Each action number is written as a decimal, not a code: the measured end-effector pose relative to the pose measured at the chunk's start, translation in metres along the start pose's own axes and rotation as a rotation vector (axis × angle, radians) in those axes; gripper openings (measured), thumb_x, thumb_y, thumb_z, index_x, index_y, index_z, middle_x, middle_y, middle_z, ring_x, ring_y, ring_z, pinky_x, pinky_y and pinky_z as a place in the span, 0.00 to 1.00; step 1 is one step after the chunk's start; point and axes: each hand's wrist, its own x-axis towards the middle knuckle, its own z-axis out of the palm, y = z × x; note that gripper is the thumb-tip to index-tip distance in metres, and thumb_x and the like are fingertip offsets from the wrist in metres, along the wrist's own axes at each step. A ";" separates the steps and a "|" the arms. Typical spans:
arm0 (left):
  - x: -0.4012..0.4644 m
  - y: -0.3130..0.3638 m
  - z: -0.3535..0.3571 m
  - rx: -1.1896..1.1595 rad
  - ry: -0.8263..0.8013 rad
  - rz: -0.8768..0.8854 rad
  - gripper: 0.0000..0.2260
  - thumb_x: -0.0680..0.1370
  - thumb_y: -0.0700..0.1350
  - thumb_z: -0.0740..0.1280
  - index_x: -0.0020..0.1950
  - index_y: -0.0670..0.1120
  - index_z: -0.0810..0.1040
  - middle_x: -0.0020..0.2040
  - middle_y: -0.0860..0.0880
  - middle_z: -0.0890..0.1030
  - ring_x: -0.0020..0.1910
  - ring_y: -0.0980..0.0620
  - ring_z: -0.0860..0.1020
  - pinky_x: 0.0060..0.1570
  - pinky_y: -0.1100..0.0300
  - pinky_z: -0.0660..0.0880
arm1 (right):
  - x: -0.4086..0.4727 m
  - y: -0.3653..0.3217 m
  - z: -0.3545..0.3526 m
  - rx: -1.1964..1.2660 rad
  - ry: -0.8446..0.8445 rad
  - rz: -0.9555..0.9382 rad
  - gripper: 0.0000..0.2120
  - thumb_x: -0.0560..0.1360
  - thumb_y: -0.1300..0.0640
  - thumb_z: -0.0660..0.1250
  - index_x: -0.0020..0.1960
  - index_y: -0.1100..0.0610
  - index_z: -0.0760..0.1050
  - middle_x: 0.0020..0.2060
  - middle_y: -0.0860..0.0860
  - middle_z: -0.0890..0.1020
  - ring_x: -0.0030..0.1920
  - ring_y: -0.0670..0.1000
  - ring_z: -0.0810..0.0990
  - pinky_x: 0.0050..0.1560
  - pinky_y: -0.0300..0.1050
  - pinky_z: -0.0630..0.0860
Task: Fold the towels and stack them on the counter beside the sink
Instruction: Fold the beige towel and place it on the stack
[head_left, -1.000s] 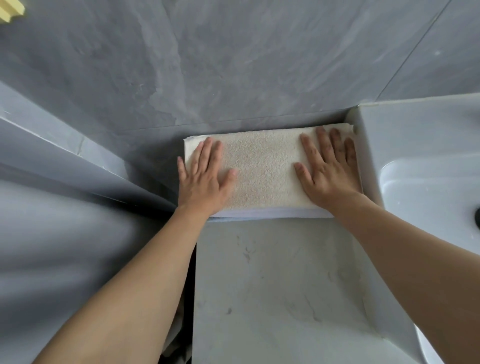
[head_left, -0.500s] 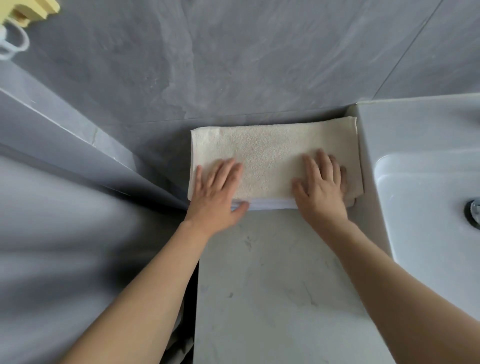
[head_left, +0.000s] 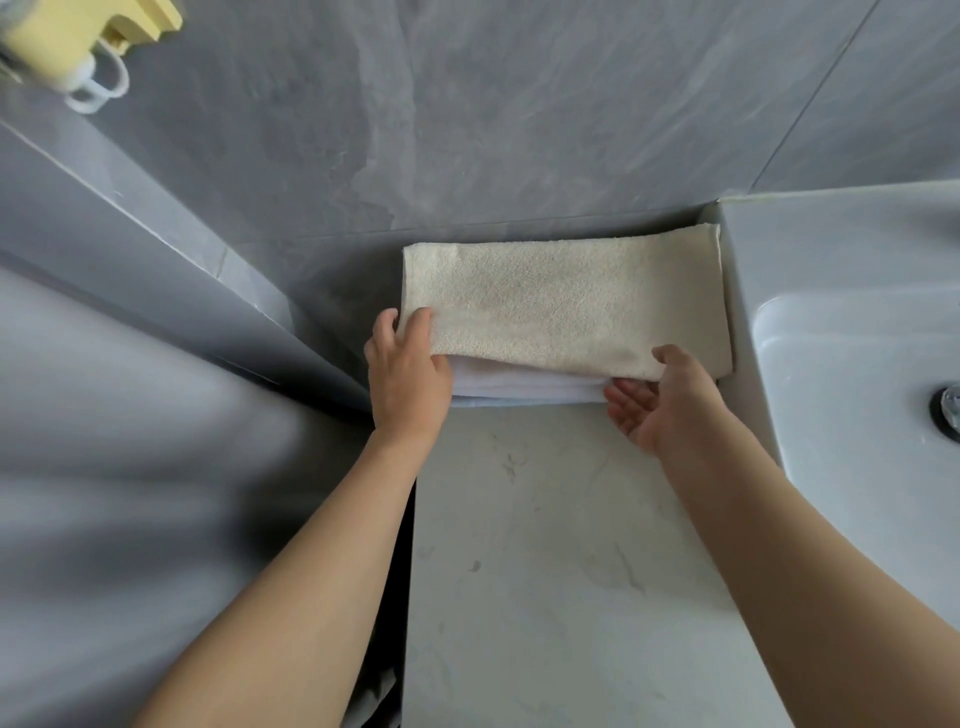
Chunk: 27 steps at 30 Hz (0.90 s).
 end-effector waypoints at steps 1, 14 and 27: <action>-0.001 0.001 0.000 -0.032 0.005 -0.009 0.25 0.76 0.35 0.60 0.72 0.50 0.70 0.70 0.43 0.66 0.67 0.40 0.65 0.63 0.49 0.70 | 0.001 -0.002 -0.001 -0.003 0.006 0.001 0.18 0.77 0.49 0.63 0.62 0.58 0.73 0.37 0.53 0.79 0.35 0.53 0.80 0.35 0.43 0.74; 0.025 0.008 -0.024 -0.812 -0.395 -0.458 0.39 0.67 0.44 0.67 0.76 0.56 0.58 0.63 0.55 0.72 0.57 0.50 0.79 0.53 0.54 0.79 | 0.000 -0.019 0.002 0.149 0.290 -0.222 0.12 0.72 0.52 0.67 0.53 0.55 0.72 0.39 0.51 0.77 0.32 0.50 0.76 0.33 0.44 0.76; 0.086 0.026 -0.019 -0.671 -0.241 -0.550 0.17 0.77 0.45 0.65 0.63 0.41 0.69 0.50 0.48 0.75 0.47 0.50 0.75 0.43 0.57 0.71 | -0.010 -0.056 0.019 0.040 0.140 -0.355 0.09 0.70 0.45 0.67 0.47 0.48 0.77 0.47 0.47 0.81 0.51 0.53 0.81 0.55 0.52 0.79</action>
